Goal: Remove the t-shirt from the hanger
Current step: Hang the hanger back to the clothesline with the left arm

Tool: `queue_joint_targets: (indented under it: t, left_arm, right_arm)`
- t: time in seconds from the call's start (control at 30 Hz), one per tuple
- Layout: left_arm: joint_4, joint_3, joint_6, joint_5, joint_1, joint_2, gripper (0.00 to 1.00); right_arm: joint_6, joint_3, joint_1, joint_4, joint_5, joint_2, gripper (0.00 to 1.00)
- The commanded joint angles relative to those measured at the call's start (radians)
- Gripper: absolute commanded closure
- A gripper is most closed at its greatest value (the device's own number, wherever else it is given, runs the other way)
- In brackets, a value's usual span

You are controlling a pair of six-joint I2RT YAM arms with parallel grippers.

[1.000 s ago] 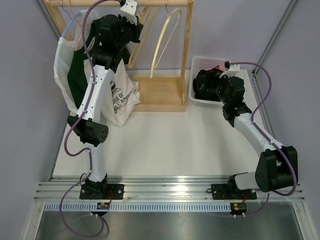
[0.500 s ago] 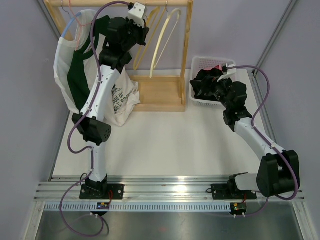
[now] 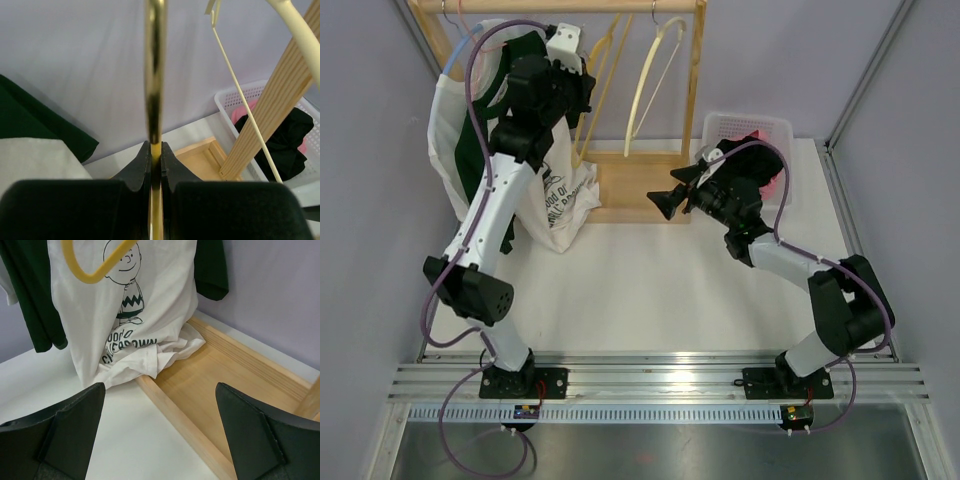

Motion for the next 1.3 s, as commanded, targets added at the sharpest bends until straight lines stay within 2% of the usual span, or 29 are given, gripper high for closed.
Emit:
queue_joint_targets:
  t: [0.0, 0.2, 0.47, 0.57, 0.8, 0.93, 1.03, 1.27]
  left_arm:
    - [0.106, -0.089, -0.005, -0.039, 0.002, -0.127, 1.00]
    - [0.107, -0.334, 0.014, -0.043, 0.028, -0.284, 1.00]
    - [0.095, -0.688, 0.044, -0.065, 0.078, -0.555, 1.00]
    - [0.068, -0.808, 0.089, -0.046, 0.080, -0.676, 1.00]
    - [-0.136, -0.942, 0.232, 0.039, 0.089, -0.923, 1.00]
    - [-0.299, -0.973, 0.262, 0.157, 0.089, -1.014, 1.00]
    - [-0.421, -0.956, 0.287, 0.223, 0.089, -1.006, 1.00]
    - [-0.540, -0.933, 0.301, 0.253, 0.089, -0.948, 1.00]
  right_arm:
    - [-0.014, 0.051, 0.028, 0.160, 0.000, 0.059, 0.01]
    - [0.070, 0.040, 0.037, 0.306, -0.021, 0.097, 0.01]
    - [0.135, 0.048, 0.044, 0.285, -0.010, 0.064, 0.00]
    - [0.098, 0.049, 0.054, 0.262, -0.039, 0.048, 0.01]
    - [-0.084, 0.054, 0.074, 0.131, -0.104, 0.036, 0.00]
    - [-0.164, 0.000, 0.080, 0.214, -0.116, 0.024, 0.01]
    - [-0.196, -0.059, 0.109, 0.318, -0.098, 0.018, 0.01]
    - [-0.365, -0.102, 0.206, 0.348, 0.036, 0.007, 0.02]
